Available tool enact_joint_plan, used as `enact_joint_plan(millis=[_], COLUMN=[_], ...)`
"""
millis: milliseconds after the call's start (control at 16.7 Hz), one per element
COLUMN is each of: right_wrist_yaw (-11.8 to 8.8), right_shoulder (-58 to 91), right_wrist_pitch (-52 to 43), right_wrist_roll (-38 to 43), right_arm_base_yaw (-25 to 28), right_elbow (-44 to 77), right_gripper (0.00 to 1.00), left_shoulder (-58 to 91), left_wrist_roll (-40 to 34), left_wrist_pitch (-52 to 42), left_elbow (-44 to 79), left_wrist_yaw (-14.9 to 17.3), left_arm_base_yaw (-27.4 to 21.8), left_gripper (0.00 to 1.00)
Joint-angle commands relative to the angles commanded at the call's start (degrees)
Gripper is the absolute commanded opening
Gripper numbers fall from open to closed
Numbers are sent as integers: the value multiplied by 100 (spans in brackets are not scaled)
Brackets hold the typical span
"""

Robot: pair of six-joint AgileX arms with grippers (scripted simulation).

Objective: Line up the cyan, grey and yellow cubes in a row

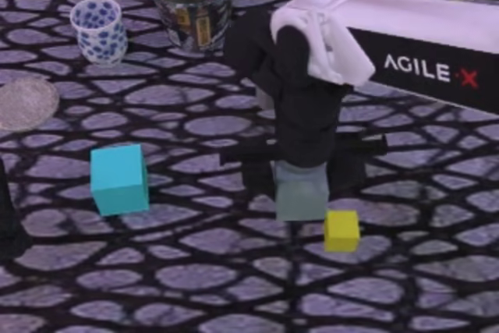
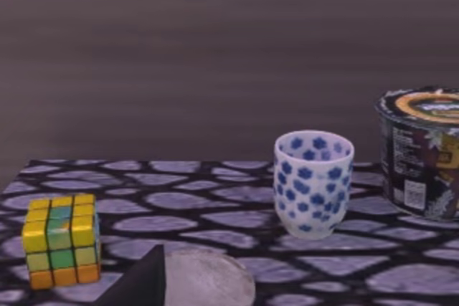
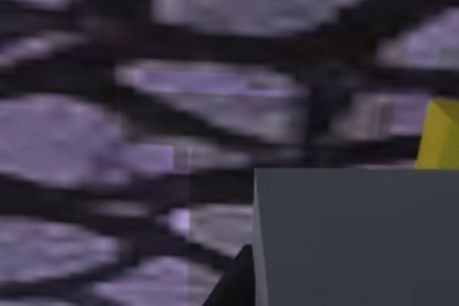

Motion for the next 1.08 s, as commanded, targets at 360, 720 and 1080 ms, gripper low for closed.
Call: enact_joint_plan(millis=[360, 720, 1080], right_wrist_yaw=[10, 12, 15], right_shoulder=[-46, 156, 399], right_wrist_pitch=[-10, 617, 1370], right_wrist_roll=[350, 364, 379], right_arm_base_yaw=[127, 113, 150], right_elbow=[31, -406, -904], right_gripper=[0, 0, 0], left_shoulder=[0, 0, 0], left_wrist_roll=[0, 0, 0], left_wrist_pitch=[0, 0, 0], left_elbow=[0, 0, 0], left_wrist_yaw=[0, 0, 0], left_arm_base_yaw=[0, 0, 0], left_gripper=[100, 100, 100])
